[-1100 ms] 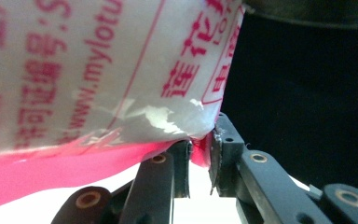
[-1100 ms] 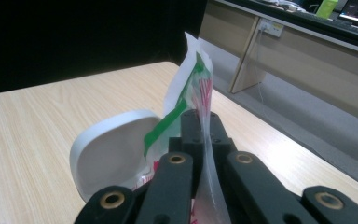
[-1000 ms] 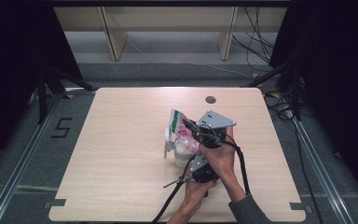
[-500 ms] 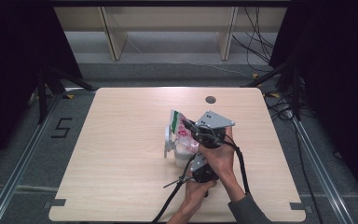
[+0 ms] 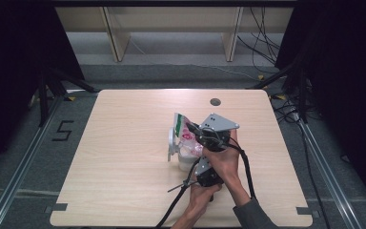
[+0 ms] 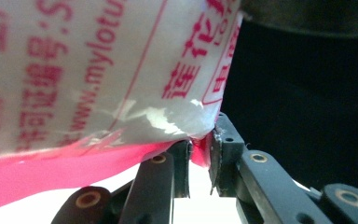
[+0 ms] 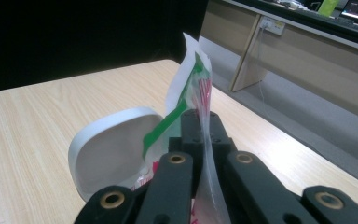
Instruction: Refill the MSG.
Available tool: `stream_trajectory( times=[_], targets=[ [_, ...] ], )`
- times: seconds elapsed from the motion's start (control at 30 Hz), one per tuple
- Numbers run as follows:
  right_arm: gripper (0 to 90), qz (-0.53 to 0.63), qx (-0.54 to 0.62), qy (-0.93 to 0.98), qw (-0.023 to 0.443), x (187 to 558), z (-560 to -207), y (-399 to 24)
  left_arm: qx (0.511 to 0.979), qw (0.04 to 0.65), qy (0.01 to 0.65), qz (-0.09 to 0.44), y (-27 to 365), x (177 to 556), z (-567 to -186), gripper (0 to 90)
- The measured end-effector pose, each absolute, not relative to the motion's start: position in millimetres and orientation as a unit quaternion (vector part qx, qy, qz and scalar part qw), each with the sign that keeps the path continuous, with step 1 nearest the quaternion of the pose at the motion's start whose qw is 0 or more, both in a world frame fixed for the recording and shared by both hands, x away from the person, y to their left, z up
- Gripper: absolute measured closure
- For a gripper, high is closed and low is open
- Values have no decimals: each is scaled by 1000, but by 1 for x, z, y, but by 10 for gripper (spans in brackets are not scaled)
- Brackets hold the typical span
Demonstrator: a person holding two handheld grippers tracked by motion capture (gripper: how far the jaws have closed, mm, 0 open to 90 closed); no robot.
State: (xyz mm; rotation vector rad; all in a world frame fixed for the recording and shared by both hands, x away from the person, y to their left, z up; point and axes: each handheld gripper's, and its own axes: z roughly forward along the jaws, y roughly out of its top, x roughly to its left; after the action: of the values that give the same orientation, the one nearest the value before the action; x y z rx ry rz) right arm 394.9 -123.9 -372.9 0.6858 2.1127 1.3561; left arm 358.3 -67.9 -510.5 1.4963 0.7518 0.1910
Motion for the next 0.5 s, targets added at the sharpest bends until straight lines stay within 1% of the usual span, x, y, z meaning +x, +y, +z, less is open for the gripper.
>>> stream_trajectory(
  times=[0.07,0.13,0.2,0.23,0.37,0.43,0.5],
  targets=[
    [900,506,248,782,267,394,-371,-125,649,681,330,77,-69,359,-510,794],
    [900,510,247,778,272,394,-370,-125,648,682,332,76,-69,359,-510,794],
    [900,505,253,783,260,394,-371,-124,657,671,334,81,-68,358,-510,794],
    [900,506,258,778,267,394,-372,-124,660,668,333,82,-68,358,-511,794],
    [900,507,257,780,261,393,-371,-124,659,670,333,82,-68,358,-510,794],
    [900,506,249,780,272,395,-372,-125,660,669,333,82,-68,358,-510,794],
    [900,505,248,781,272,395,-371,-125,659,671,331,82,-68,358,-511,794]
  ],
)
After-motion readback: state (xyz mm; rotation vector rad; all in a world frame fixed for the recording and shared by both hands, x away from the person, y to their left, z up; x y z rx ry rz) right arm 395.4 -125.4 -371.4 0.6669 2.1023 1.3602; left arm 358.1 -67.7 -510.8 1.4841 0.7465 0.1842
